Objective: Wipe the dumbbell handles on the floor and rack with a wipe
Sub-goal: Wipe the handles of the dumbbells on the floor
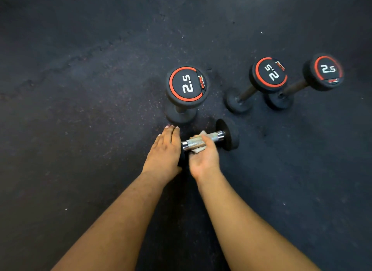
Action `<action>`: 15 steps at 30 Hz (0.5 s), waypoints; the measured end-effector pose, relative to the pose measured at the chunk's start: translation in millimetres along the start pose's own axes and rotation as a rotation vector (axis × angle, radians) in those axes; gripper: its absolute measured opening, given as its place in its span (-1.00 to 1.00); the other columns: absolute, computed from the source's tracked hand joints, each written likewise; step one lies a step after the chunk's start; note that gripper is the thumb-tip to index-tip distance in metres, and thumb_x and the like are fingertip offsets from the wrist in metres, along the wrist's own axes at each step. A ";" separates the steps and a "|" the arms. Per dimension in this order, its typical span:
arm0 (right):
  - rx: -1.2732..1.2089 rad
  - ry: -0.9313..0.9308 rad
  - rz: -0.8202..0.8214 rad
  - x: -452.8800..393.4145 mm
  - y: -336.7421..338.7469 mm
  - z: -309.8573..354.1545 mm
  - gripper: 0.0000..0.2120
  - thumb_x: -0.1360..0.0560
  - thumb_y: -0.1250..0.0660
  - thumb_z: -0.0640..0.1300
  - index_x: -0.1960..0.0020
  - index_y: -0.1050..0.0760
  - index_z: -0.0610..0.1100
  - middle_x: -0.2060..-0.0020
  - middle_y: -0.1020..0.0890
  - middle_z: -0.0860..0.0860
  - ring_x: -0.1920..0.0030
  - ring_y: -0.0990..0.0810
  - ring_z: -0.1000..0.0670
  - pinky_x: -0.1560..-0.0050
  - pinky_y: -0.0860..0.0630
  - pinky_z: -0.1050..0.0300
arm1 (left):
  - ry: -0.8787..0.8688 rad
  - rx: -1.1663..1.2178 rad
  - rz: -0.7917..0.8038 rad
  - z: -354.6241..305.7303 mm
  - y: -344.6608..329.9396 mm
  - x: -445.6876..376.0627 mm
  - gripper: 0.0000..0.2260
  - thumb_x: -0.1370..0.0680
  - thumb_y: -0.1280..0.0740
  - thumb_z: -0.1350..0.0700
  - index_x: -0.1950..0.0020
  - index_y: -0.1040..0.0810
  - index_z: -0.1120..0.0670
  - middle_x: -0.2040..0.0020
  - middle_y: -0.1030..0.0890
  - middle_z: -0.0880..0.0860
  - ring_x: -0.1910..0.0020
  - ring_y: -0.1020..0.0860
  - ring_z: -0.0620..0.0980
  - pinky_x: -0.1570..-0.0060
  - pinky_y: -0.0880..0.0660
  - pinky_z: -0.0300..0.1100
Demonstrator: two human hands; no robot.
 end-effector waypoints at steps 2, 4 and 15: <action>-0.021 -0.040 0.038 1.9 -2.7 0.9 -0.89 -0.60 -0.25 -0.22 0.07 -0.52 -0.12 0.24 -0.54 -0.06 0.19 -0.53 -0.03 -0.09 -0.47 0.07 | 0.005 -0.003 0.002 -0.1 0.0 0.9 0.03 -0.42 -0.52 0.07 -0.64 0.11 0.20 -0.64 -0.01 0.19 -0.65 0.05 0.11 -0.61 0.04 -0.02; -0.166 0.001 -0.017 -12.4 -2.6 22.2 -0.86 -0.60 -0.24 -0.16 0.13 -0.49 -0.11 0.24 -0.50 -0.04 0.23 -0.50 -0.01 -0.09 -0.45 0.11 | 0.005 -0.006 0.008 -0.5 -1.1 1.5 0.05 -0.40 -0.55 0.07 -0.65 0.11 0.20 -0.64 0.00 0.18 -0.64 0.05 0.11 -0.61 0.04 -0.02; -0.009 0.028 0.065 -9.4 0.5 10.9 -0.83 -0.65 -0.26 -0.08 -0.07 -0.58 -0.14 0.14 -0.64 -0.10 0.05 -0.62 -0.08 -0.29 -0.48 -0.04 | 0.013 0.019 0.014 -0.7 0.9 0.7 0.05 -0.40 -0.55 0.05 -0.65 0.09 0.19 -0.65 0.00 0.17 -0.64 0.05 0.09 -0.62 0.04 -0.02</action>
Point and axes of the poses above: each hand's wrist, its own x-axis away from the middle knuckle, its own y-axis out of the back of the hand, z = x × y, the point moved 9 cm from there along -x, towards the middle knuckle
